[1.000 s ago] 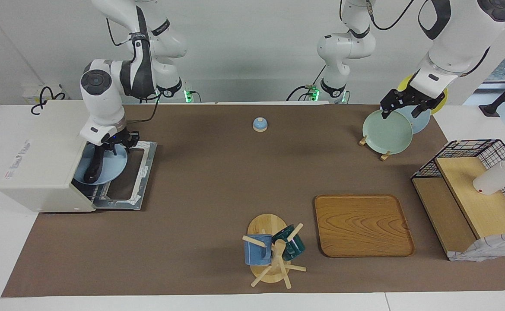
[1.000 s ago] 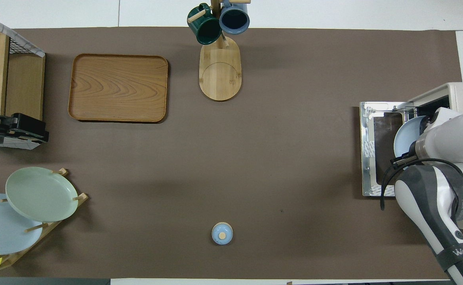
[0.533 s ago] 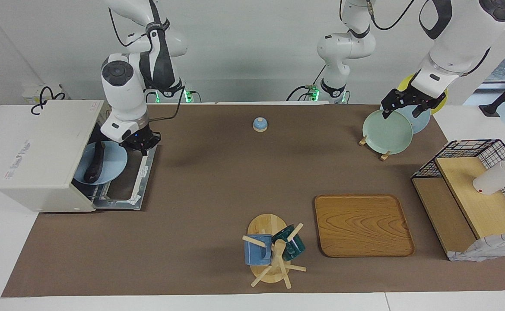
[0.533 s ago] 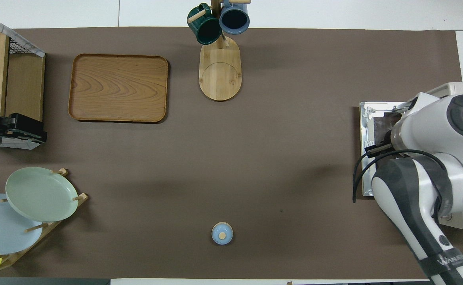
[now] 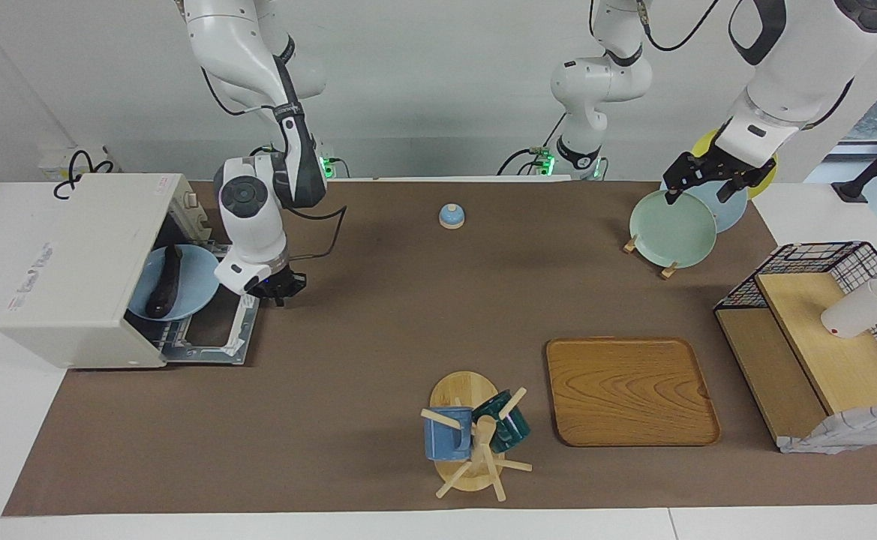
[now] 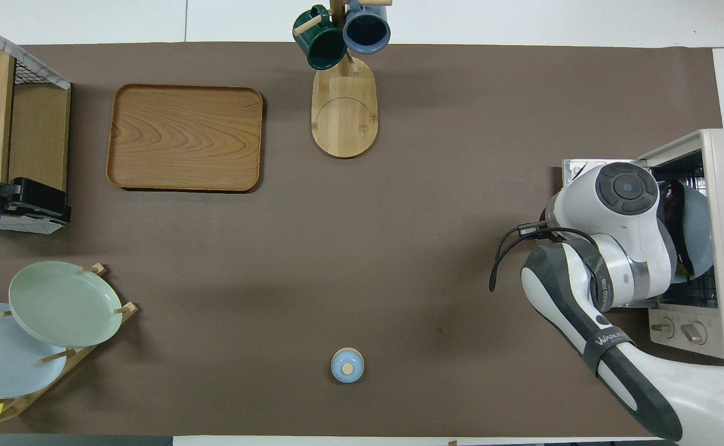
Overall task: Put eggplant into oven
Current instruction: 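Push the eggplant into the oven with the right gripper and release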
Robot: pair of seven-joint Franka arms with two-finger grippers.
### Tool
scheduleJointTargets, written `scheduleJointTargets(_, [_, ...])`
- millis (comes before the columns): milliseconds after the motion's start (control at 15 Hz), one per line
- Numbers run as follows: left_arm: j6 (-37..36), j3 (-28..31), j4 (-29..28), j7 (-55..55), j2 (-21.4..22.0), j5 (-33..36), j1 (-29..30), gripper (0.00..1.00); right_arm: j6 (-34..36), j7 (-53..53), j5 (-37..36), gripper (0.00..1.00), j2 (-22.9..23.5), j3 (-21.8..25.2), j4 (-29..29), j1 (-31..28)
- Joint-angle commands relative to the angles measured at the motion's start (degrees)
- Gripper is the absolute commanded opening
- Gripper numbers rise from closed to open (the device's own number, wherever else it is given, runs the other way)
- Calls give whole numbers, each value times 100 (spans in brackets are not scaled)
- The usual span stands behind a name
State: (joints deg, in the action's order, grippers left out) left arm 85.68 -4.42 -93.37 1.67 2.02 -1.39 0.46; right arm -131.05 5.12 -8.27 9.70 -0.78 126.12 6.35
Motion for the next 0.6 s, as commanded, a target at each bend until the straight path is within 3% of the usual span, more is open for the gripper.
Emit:
scheduleJointTargets(0, [-42,-59,-41,18,88,-28,95,100,-26,94,-262,0,23,-9,9,-47])
scheduleJointTargets(267, [-42,-59,-41,18,88,-28,95,100,70,130,-342,0,24,8,-8,-152])
scheduleJointTargets(533, [-42,-59,-41,18,88,-28,95,100,492,797,-973,0,-20,8,-35,-117])
